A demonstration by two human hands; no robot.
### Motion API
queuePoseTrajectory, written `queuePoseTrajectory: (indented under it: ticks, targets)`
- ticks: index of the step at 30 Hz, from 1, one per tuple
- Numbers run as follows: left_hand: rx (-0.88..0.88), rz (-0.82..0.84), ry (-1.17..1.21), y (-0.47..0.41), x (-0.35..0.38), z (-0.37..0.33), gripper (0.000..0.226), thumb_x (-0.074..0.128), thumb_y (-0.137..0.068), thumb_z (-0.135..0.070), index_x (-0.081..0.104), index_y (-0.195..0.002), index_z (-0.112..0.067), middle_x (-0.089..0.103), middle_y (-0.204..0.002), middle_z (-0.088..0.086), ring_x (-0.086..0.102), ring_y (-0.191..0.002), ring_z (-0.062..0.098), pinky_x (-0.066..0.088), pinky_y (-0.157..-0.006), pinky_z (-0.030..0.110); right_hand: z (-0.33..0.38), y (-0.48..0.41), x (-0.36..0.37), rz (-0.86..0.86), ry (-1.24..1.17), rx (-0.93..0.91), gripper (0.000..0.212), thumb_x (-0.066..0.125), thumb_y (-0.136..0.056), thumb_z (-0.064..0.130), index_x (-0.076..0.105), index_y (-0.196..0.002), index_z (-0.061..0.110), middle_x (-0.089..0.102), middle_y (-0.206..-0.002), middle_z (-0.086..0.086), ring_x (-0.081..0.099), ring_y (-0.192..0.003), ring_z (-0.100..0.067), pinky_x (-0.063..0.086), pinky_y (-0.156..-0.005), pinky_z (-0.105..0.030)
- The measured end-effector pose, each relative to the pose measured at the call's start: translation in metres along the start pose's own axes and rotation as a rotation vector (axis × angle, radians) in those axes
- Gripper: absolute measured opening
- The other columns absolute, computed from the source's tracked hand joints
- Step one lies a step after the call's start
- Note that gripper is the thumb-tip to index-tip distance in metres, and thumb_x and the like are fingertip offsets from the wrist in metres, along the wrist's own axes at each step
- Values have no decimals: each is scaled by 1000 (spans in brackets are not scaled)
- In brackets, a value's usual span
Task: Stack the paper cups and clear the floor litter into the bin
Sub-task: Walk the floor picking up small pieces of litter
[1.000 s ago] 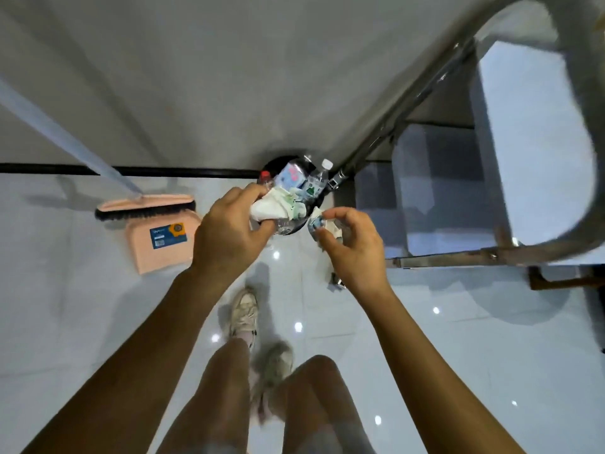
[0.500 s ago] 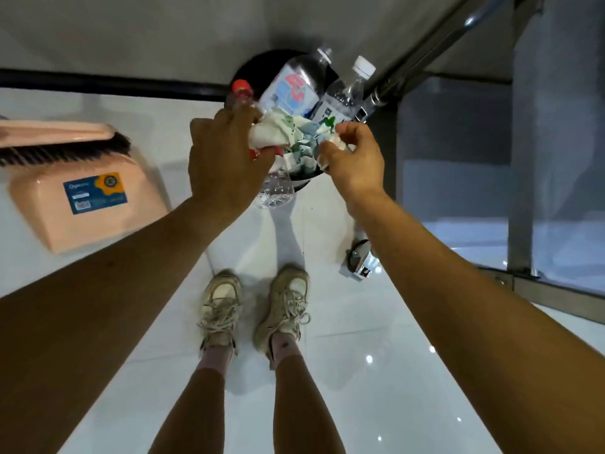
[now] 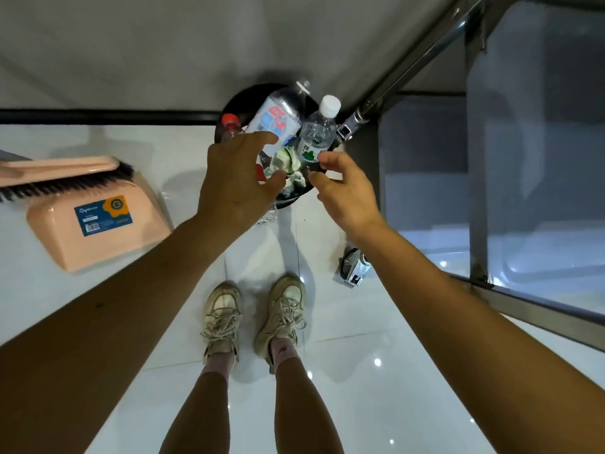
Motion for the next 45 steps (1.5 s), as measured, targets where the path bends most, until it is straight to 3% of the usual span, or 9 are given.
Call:
queuePoseTrajectory:
  ticks: [5,11,15,19,26,31,36,39,45]
  targets:
    - [98,-3,69,34,-56,-61,48,64,-81,-25,50,-126,-17,57,-125,7,48,-115,25,39,-91,24,46,62,-34,-4,-98,-61,24,56,-88,10,56,-109,20,54,-94,17,54,-79,-2,50,-84,-27]
    - [223,48,-68,86,-139,-142,52,66,-80,-28,49,-127,-18,55,-126,9,44,-116,31,34,-91,32,116,161,-78,-14,10,-215,32,58,-86,10,55,-117,12,51,-112,3,52,-83,2,40,-67,4]
    - [273,92,-135,105,-201,-182,56,51,-70,-50,51,-122,-28,58,-121,1,48,-111,31,39,-92,41,155,211,-109,-77,-9,-236,32,59,-85,8,55,-117,13,55,-116,-4,55,-96,-10,40,-68,4]
    - [341,97,-155,129,-266,-205,53,59,-73,-47,55,-118,-20,61,-115,10,54,-103,30,29,-82,19,191,258,-134,-89,-64,-258,31,57,-87,8,54,-117,16,54,-118,-1,53,-98,-6,42,-68,3]
    - [374,-11,-81,157,-326,-262,58,51,-68,-50,55,-120,-23,56,-121,-2,48,-110,18,26,-86,11,240,304,-154,-93,10,-429,33,60,-85,10,55,-117,16,54,-110,5,55,-95,-6,41,-72,1]
    - [470,-39,-123,163,-333,-298,59,46,-68,-53,54,-120,-25,56,-122,0,49,-114,21,32,-94,23,259,319,-171,-74,67,-528,34,60,-86,11,55,-119,14,54,-118,-1,54,-95,-5,41,-76,0]
    - [498,28,-82,176,-333,-314,56,50,-71,-52,56,-119,-24,58,-118,-5,48,-107,11,29,-83,13,271,331,-194,-147,63,-514,32,60,-86,14,55,-118,16,54,-120,0,53,-96,-5,40,-74,4]
    - [529,88,-119,174,-338,-318,56,43,-70,-56,53,-120,-32,57,-119,-10,50,-110,17,38,-87,26,280,338,-197,-177,53,-503,31,60,-86,15,56,-116,17,55,-119,0,53,-95,-4,38,-75,5]
    - [706,234,-143,146,-336,-355,56,39,-71,-57,53,-119,-33,56,-119,-13,49,-111,15,41,-88,30,287,349,-208,-379,20,-416,31,59,-87,17,56,-117,20,52,-112,8,51,-95,-1,43,-79,-8]
Point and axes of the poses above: each hand's wrist, its own y-axis away from the middle knuckle, its own x-axis out of the palm, z = x × y, the point moved 4 cm from there along -y, towards the middle knuckle
